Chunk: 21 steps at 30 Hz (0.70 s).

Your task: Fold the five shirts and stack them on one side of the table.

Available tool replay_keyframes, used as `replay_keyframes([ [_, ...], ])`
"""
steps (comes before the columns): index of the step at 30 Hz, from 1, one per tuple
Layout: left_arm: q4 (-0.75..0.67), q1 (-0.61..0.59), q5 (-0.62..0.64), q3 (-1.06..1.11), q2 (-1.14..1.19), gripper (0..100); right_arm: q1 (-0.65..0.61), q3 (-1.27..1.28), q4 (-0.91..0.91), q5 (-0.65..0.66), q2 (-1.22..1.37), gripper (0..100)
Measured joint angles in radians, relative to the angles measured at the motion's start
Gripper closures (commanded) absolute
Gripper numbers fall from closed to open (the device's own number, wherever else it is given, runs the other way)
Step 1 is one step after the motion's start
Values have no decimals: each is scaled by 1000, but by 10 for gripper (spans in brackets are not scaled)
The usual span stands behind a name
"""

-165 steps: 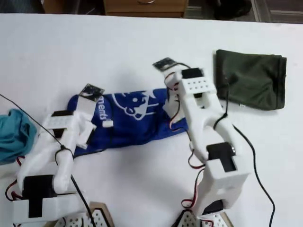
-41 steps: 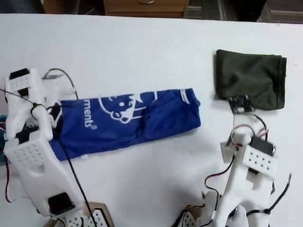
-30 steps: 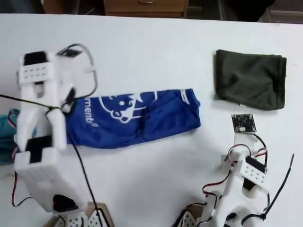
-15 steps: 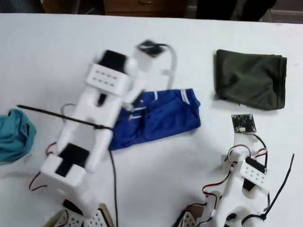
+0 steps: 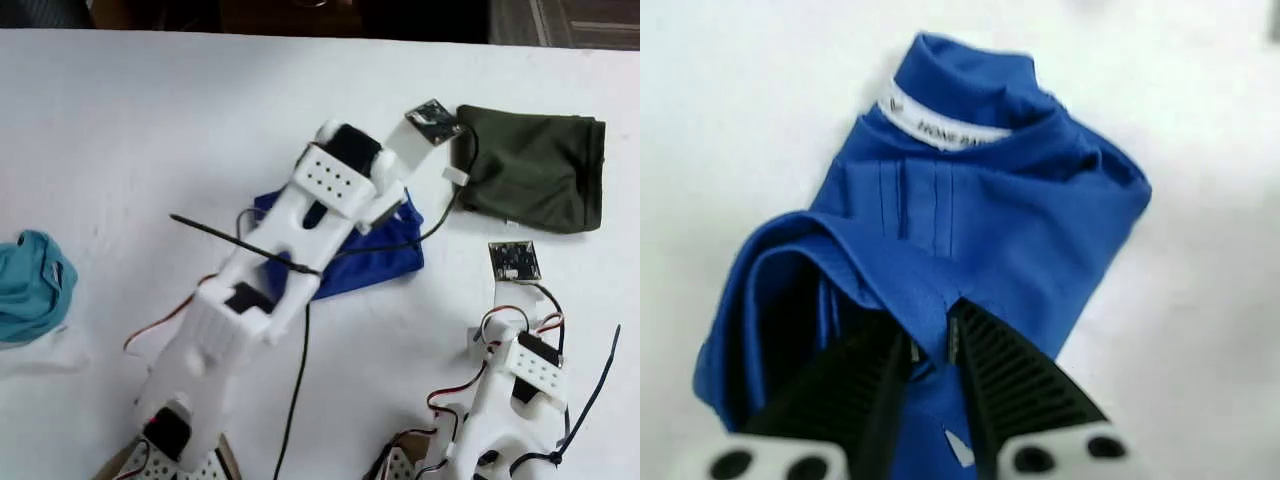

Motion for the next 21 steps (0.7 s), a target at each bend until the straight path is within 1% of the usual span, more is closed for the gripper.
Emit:
replay_keyframes([
  [3, 0, 18, 2, -115, 78, 975, 0, 0, 0, 0, 0, 980],
  [6, 0, 48, 2, -183, 135, 966, 0, 0, -3, 0, 0, 980],
  [8, 0, 68, 2, -204, 167, 916, 0, 0, -3, 0, 0, 980],
  [11, 0, 81, 0, -210, 204, 789, 0, 0, -3, 0, 0, 980],
  [12, 0, 81, -2, -210, 207, 771, 0, 0, -3, 0, 0, 980],
  [18, 5, 51, -2, -210, 192, 831, 0, 0, -5, 0, 0, 980],
  [20, 21, 12, -2, -210, 157, 890, 0, 0, -5, 0, 0, 980],
  [21, 37, -9, -2, -210, 137, 947, 0, 0, -5, 0, 0, 980],
])
